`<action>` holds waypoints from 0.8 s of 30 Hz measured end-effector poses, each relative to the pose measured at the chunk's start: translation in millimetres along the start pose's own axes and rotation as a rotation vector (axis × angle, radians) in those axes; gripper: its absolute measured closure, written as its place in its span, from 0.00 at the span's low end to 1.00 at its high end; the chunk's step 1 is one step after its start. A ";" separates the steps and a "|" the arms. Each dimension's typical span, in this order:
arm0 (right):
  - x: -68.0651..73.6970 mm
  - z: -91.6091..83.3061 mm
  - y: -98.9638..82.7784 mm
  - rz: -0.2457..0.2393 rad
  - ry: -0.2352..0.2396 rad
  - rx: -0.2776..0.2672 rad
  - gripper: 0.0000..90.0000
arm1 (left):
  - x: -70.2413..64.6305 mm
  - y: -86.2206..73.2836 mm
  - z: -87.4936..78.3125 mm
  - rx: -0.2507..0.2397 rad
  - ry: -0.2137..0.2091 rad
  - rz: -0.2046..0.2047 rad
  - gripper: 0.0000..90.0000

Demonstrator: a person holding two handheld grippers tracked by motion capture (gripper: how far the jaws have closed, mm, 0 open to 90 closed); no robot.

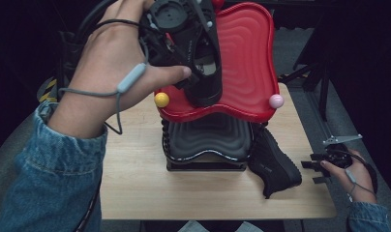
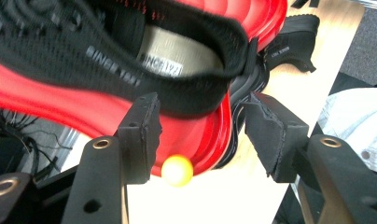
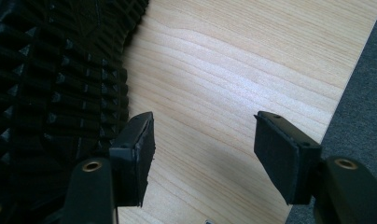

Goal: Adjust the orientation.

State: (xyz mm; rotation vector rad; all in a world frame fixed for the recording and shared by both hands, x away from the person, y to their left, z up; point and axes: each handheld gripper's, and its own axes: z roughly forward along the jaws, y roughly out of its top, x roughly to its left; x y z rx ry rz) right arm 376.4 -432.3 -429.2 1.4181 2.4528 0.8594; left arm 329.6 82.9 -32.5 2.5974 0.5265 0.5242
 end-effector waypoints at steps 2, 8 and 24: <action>0.3 0.1 0.2 -0.003 0.002 0.001 0.44 | 3.6 -6.7 -2.5 0.012 0.016 -0.023 0.51; 0.9 0.4 0.3 -0.004 0.016 -0.015 0.45 | 16.7 -25.0 -2.7 0.035 0.023 -0.071 0.52; 2.0 0.0 1.0 -0.025 0.008 -0.021 0.47 | 47.9 -86.8 28.6 0.029 -0.010 -0.157 0.49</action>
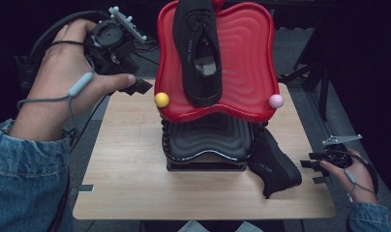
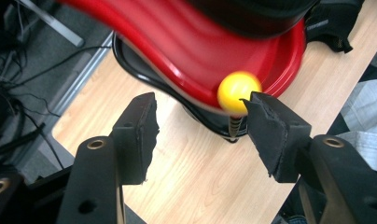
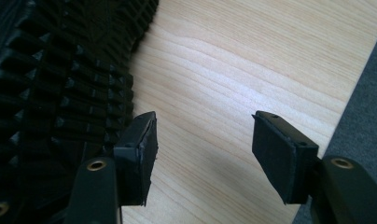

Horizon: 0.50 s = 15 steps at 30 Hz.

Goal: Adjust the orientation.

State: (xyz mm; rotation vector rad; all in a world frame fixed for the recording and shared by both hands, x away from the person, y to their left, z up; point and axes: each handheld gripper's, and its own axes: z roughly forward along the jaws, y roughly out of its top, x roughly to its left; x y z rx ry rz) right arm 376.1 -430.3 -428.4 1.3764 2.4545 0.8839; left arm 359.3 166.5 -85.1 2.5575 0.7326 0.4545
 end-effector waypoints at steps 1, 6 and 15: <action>0.1 -0.1 -0.2 0.013 0.002 0.012 0.49 | 1.5 -2.7 3.0 0.006 -0.004 -0.009 0.48; 0.6 -0.5 0.0 0.017 0.001 0.018 0.49 | 15.2 -18.7 21.4 0.013 -0.011 -0.044 0.47; 1.6 -1.3 0.4 0.026 0.003 0.039 0.55 | 26.8 -39.7 58.1 -0.004 -0.014 -0.084 0.48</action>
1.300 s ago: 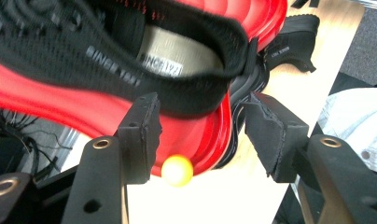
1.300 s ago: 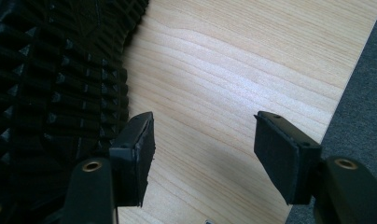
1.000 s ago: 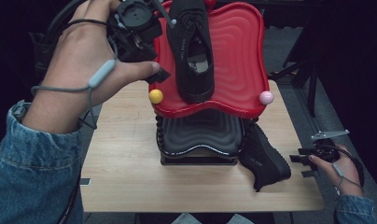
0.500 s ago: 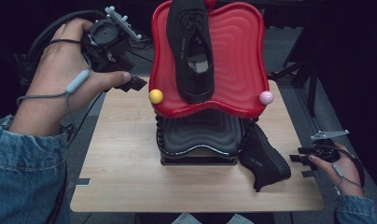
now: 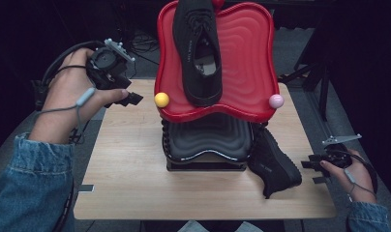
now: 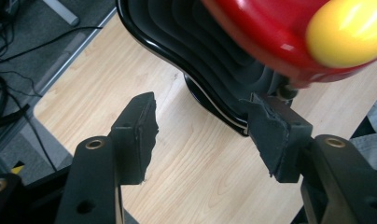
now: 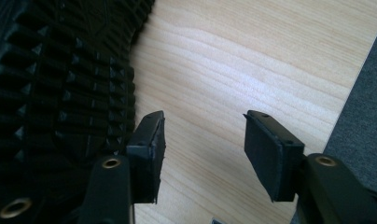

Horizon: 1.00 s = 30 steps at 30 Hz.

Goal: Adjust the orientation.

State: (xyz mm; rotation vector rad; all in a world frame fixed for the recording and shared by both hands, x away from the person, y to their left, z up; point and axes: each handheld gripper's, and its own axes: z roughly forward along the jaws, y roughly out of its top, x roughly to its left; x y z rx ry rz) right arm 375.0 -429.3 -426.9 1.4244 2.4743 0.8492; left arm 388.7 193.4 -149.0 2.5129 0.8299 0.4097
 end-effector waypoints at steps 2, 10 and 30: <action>0.1 -0.4 0.1 -0.003 -0.002 0.008 0.57 | 2.1 -3.4 9.2 0.000 -0.006 -0.003 0.48; 1.7 -3.3 0.9 -0.006 0.004 0.029 0.65 | 6.8 -17.8 44.9 0.009 -0.024 -0.014 0.48; 18.1 -21.7 11.0 -0.022 -0.006 0.053 0.86 | 11.3 -65.0 131.2 0.057 -0.042 -0.108 0.45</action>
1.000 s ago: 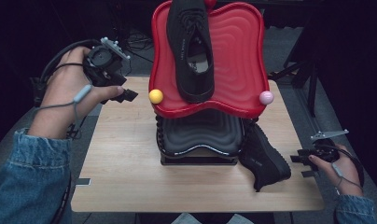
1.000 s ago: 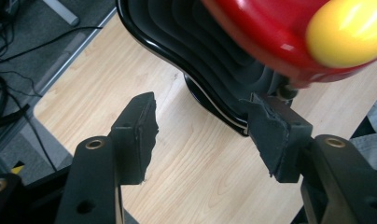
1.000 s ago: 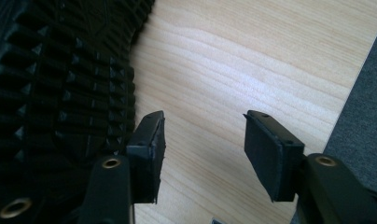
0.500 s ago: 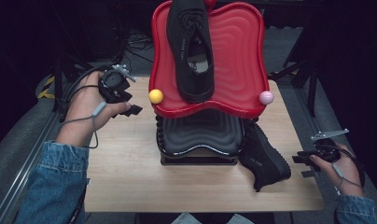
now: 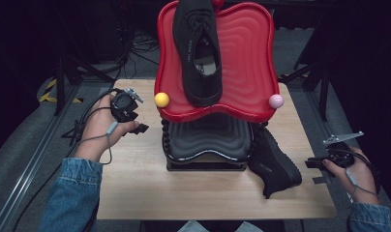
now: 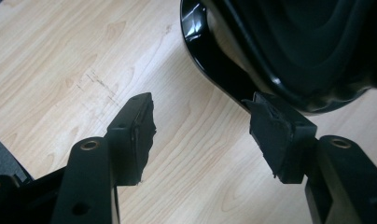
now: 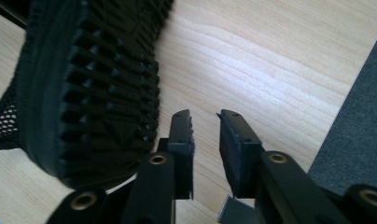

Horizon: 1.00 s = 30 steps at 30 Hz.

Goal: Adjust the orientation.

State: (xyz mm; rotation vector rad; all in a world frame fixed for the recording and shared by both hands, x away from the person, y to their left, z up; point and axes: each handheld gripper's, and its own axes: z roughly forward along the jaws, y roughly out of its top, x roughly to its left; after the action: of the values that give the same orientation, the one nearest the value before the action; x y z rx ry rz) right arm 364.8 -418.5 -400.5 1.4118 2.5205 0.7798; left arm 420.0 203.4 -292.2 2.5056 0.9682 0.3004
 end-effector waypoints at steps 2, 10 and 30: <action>3.0 -4.2 1.9 -0.005 0.004 -0.013 0.90 | 0.1 -2.3 3.9 -0.002 -0.003 -0.001 0.45; 19.3 -16.5 12.1 -0.048 0.023 -0.049 0.99 | -5.9 -24.7 27.6 -0.038 -0.011 -0.022 0.44; 65.7 -10.1 36.8 -0.159 0.050 -0.052 1.00 | -18.2 -51.4 52.8 -0.098 -0.036 -0.038 0.42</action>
State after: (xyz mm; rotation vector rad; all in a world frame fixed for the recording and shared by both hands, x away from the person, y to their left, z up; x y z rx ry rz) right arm 352.8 -352.3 -365.4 1.1723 2.5911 0.8541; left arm 395.0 208.3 -363.7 2.3937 0.9622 0.2830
